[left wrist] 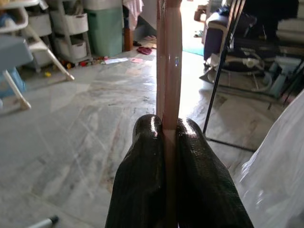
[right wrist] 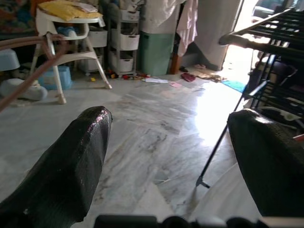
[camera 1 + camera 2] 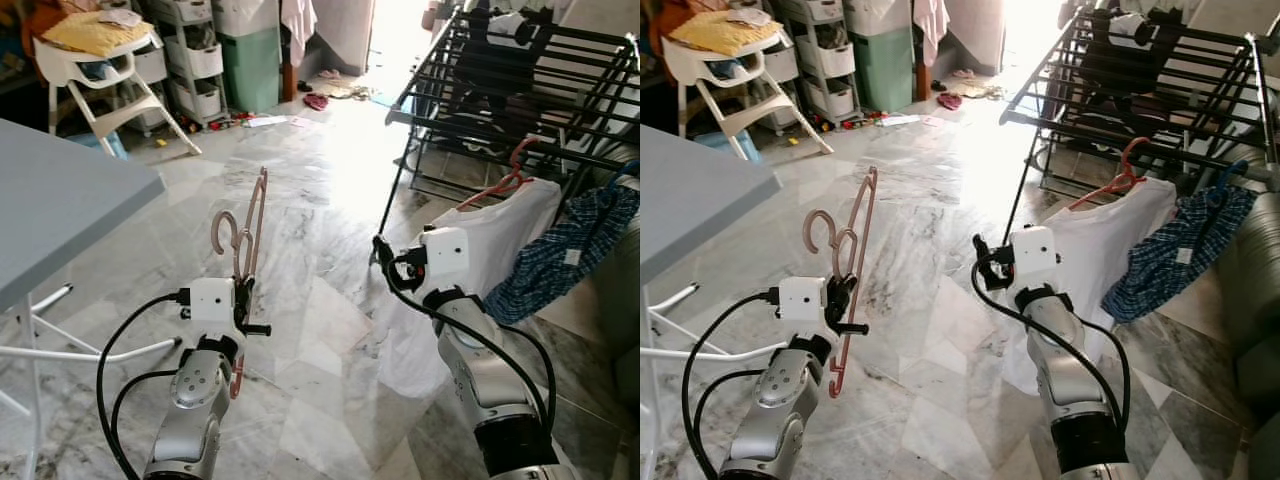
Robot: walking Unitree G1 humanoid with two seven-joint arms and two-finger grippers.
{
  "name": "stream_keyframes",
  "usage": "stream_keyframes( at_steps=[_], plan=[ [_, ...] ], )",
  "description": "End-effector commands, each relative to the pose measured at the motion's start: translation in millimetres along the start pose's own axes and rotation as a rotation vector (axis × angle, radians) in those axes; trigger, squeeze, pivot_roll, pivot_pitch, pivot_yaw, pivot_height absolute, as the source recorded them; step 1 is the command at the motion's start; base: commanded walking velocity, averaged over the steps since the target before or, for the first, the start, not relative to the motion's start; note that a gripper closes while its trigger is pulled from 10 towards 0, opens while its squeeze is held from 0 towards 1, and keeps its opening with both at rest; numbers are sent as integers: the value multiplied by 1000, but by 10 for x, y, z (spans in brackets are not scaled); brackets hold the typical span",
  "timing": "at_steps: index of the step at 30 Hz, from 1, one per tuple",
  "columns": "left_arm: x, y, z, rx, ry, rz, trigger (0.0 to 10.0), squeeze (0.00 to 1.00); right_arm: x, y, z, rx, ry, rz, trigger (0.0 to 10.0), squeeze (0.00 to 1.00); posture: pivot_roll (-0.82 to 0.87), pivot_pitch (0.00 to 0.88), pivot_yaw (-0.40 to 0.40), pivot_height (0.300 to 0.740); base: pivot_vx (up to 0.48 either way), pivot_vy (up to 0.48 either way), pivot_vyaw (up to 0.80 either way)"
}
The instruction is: Hang hanger
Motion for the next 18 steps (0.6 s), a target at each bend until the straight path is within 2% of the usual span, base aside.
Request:
stream_keyframes(
  at_steps=[1, 4, 8, 11, 13, 14, 17, 18],
  plan=[
    [83, -86, 40, -43, -37, 7, 10000, 0, -15, 30, 11, -9, 3, 2, 10000, 0, -55, 0, -9, 740, 0, 0, 0],
    [151, -181, 12, -66, -80, 5, 10000, 0, -66, 89, 47, -33, -2, -4, 10000, 0, -74, 0, 24, 740, 0, 0, 0],
    [174, -230, 2, -80, -107, 0, 10000, 0, -91, 118, 76, -43, 0, -7, 10000, 0, -83, 0, 41, 740, 0, 0, 0],
    [140, -313, -136, -50, -257, -56, 10000, 0, -131, 173, 135, -27, 33, -17, 10000, 0, -98, 0, 77, 740, 0, 0, 0],
    [125, -350, -200, -47, -225, -84, 10000, 0, -145, 211, 202, -13, 82, -18, 10000, 0, -112, 0, 91, 740, 0, 0, 0],
    [143, -372, -203, -70, -221, -86, 10000, 0, -164, 242, 303, -27, 106, -29, 10000, 0, -119, 0, 95, 740, 0, 0, 0],
    [125, -379, -172, -108, -238, -98, 10000, 0, -167, 270, 407, -35, 113, -38, 10000, 0, -126, 0, 94, 740, 0, 0, 0],
    [50, -361, -108, -170, -261, -134, 10000, 0, -141, 267, 406, 8, 140, -34, 10000, 0, -128, 0, 93, 740, 0, 0, 0]
  ],
)
Point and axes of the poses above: a point about 5 cm out from each wrist's last joint towards the gripper, its own y axis pointing back from the gripper into the wrist, its own x axis along the axis of the wrist's last joint, z = x × y, the point moved 5 cm from there along -y, pointing out of the wrist towards the gripper, and after that the axes turned 3 degrees about y, right-handed, at the moved point
